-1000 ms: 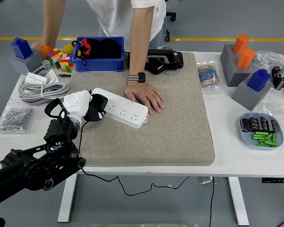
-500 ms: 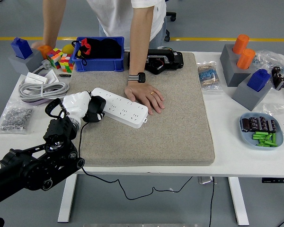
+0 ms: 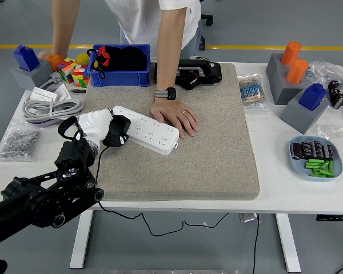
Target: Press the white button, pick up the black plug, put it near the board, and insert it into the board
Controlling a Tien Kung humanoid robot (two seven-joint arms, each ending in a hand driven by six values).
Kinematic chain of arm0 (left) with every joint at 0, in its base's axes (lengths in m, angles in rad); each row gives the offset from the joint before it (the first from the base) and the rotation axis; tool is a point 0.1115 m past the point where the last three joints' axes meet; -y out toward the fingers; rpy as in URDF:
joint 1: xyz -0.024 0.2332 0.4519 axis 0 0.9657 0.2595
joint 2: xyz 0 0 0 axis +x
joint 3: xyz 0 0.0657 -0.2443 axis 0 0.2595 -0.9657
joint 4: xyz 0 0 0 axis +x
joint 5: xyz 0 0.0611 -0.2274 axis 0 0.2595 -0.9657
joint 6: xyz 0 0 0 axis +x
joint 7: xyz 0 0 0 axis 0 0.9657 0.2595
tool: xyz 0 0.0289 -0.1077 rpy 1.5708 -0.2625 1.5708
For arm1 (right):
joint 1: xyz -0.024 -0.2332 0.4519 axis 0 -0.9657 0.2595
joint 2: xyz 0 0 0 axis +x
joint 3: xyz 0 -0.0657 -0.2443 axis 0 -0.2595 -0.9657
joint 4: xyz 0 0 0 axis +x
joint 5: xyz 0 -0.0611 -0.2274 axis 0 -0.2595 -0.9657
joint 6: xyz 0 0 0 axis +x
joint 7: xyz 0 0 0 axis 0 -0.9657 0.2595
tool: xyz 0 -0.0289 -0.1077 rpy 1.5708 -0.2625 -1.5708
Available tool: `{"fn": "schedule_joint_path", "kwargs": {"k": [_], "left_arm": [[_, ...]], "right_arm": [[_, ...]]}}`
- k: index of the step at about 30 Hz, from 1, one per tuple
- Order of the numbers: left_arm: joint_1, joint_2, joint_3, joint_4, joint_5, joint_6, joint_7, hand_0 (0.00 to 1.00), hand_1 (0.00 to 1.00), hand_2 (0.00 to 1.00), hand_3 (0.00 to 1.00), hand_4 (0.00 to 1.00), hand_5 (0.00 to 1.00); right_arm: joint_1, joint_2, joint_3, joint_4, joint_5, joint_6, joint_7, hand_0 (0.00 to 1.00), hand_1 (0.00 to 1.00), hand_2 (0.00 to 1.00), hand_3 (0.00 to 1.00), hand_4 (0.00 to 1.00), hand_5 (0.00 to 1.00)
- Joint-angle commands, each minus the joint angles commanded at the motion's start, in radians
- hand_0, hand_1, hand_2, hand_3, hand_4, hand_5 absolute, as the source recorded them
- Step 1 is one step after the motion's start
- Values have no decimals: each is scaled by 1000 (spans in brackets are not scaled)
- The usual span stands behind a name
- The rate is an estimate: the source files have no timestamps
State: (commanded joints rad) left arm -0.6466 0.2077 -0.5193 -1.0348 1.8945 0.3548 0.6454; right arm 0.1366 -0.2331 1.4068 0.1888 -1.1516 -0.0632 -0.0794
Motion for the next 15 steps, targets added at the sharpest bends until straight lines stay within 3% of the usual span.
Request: {"fn": "schedule_joint_path", "kwargs": {"k": [12,13,15], "left_arm": [[-68,30,-19,-15,-24,-126,0,225,203,236,465,648,2],[-71,31,-19,-14,-27,-129,0,200,169,206,374,599,2],[-82,33,-15,-9,-43,-149,0,200,169,206,374,599,2]], "right_arm": [[1,-2,5,0,0,0,0,624,594,585,579,643,378],[1,-2,6,0,-1,0,0,623,594,585,579,643,377],[1,-2,6,0,-1,0,0,623,594,585,579,643,377]]}}
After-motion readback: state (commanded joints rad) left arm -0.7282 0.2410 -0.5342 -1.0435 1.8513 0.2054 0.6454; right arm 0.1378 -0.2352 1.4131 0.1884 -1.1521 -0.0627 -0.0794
